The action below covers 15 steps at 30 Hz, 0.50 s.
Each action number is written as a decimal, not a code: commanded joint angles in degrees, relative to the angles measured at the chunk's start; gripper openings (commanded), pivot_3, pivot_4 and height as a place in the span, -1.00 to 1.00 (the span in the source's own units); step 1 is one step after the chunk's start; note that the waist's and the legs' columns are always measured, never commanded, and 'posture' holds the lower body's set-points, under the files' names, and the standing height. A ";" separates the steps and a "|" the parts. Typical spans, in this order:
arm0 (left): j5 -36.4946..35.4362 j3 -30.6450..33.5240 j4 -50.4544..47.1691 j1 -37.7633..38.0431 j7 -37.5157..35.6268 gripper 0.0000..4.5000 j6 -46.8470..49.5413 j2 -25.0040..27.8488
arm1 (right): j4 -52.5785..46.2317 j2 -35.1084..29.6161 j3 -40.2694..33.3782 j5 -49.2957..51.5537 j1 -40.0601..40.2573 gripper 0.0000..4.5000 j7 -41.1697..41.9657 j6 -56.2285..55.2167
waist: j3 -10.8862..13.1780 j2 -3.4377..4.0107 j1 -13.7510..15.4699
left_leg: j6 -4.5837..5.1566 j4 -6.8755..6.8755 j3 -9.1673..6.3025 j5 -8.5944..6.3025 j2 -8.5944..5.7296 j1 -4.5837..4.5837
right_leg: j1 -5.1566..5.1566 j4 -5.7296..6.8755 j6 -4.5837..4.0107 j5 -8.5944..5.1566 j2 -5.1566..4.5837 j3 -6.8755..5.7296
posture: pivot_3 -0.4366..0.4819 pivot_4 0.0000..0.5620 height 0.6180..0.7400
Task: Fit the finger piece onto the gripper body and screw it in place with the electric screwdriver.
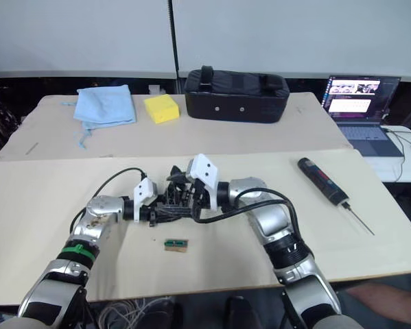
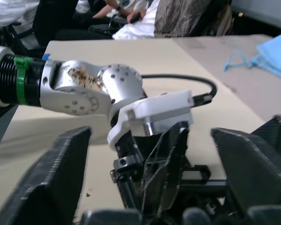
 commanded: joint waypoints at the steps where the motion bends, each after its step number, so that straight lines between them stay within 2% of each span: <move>1: 0.72 -0.92 0.27 1.59 0.18 0.03 0.33 0.04 | -2.57 0.78 -2.78 2.97 -0.17 0.98 1.31 -4.49 | 0.00 0.00 0.00 | 0.00 0.00 0.00 0.00 0.00 0.00 | 0.00 0.00 0.00 0.00 0.00 0.00 | -0.05 -0.47 1.00; 6: 0.04 -0.23 0.49 1.16 0.63 0.03 1.24 -0.05 | -4.44 1.04 -5.18 6.94 0.07 0.98 3.85 -7.85 | 0.00 0.00 0.00 | 0.00 -0.01 0.00 0.00 0.00 0.00 | 0.00 0.00 0.00 0.00 0.00 0.00 | -0.05 -0.47 1.00; 10: -0.83 0.51 -0.05 1.08 1.28 0.92 2.23 0.03 | -8.31 -0.28 -7.39 10.36 1.43 1.00 4.78 -7.52 | 0.00 0.00 0.02 | 0.00 -0.01 0.00 0.00 0.00 0.00 | 0.00 0.00 0.01 0.00 0.00 0.00 | -0.05 -0.47 1.00; 11: -1.27 1.09 0.15 1.06 1.47 1.00 2.10 0.15 | -9.58 -0.75 -7.83 11.36 2.06 1.00 4.91 -7.01 | 0.00 0.00 0.03 | 0.00 -0.01 0.00 0.00 0.00 0.00 | 0.00 -0.01 0.01 0.00 0.00 0.00 | -0.05 -0.47 1.00; 15: -4.04 3.79 -1.83 3.38 -0.08 1.00 2.68 2.80 | -15.33 -3.62 -9.38 14.55 5.35 1.00 4.32 -3.99 | 0.00 0.00 -0.20 | 0.00 -0.02 0.00 0.00 0.02 0.00 | -0.03 0.00 0.00 0.00 0.00 0.00 | -0.05 -0.47 1.00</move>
